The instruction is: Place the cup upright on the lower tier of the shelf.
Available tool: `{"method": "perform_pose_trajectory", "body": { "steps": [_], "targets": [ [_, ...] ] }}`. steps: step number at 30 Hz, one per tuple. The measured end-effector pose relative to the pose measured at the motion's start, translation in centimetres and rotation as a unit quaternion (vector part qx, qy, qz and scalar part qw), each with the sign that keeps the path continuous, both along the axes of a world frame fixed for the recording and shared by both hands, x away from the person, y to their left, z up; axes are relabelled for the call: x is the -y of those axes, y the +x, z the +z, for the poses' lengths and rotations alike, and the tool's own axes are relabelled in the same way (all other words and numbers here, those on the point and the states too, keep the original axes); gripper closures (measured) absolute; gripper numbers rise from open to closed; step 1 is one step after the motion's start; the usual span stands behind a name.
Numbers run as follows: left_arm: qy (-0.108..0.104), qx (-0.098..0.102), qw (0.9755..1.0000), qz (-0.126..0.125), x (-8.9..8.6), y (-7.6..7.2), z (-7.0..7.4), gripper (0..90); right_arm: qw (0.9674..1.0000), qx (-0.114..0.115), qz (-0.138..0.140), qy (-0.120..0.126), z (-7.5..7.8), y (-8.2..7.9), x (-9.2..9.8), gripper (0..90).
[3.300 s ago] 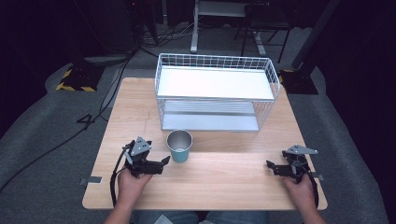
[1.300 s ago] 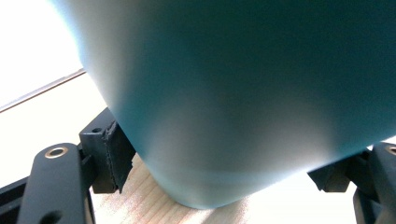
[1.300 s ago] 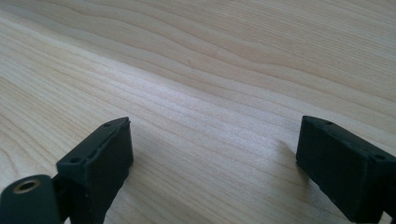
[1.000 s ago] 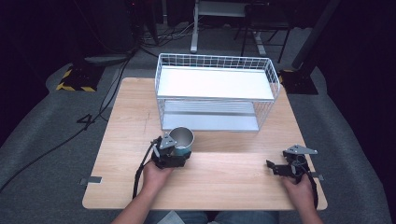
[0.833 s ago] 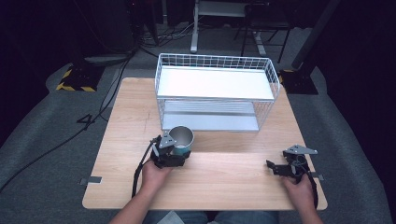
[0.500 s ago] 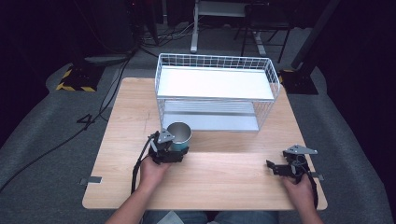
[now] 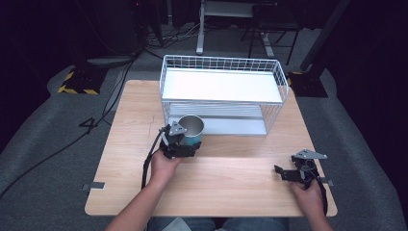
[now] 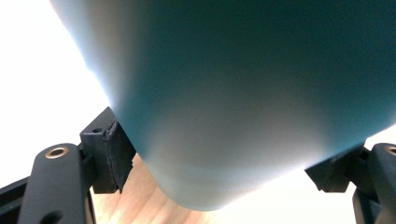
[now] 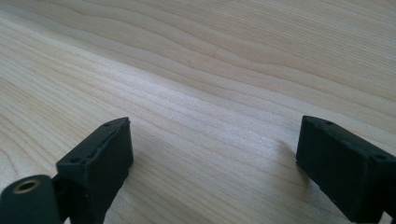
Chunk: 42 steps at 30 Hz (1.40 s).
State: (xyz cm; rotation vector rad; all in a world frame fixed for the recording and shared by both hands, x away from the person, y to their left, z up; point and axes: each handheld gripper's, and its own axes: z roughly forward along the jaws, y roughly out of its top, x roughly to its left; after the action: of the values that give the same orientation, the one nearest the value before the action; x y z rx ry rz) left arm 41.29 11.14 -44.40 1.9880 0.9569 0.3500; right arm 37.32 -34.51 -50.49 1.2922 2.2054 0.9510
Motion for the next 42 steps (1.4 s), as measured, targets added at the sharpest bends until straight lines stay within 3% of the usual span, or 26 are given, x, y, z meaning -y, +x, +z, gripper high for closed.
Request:
{"method": "perform_pose_trajectory", "body": {
  "steps": [9,17,22,31,37,42],
  "targets": [
    [-0.001,0.006,1.0,-0.007,1.8,1.1,0.5,22.7,1.0,0.0,0.0,0.0,0.0,0.0,0.0,11.3],
    [-0.014,-0.009,0.9998,-0.01,2.8,2.1,0.2,22.7,1.0,0.0,0.0,0.0,0.0,0.0,0.0,11.3],
    [-0.019,0.004,0.9998,-0.01,3.7,2.9,0.5,22.7,1.0,0.001,0.0,0.0,0.0,0.0,0.0,11.3],
    [-0.022,0.001,0.9997,-0.009,5.1,4.2,0.2,22.7,1.0,0.001,-0.001,0.0,0.0,0.0,0.0,11.3],
    [-0.012,0.022,0.9997,0.002,6.7,5.5,-0.3,22.7,1.0,0.002,0.0,-0.001,0.0,0.0,0.0,11.3],
    [-0.016,0.033,0.9993,0.009,7.5,6.3,-0.4,22.7,1.0,0.002,0.0,-0.001,0.0,0.0,0.0,11.3]
  ]
}}
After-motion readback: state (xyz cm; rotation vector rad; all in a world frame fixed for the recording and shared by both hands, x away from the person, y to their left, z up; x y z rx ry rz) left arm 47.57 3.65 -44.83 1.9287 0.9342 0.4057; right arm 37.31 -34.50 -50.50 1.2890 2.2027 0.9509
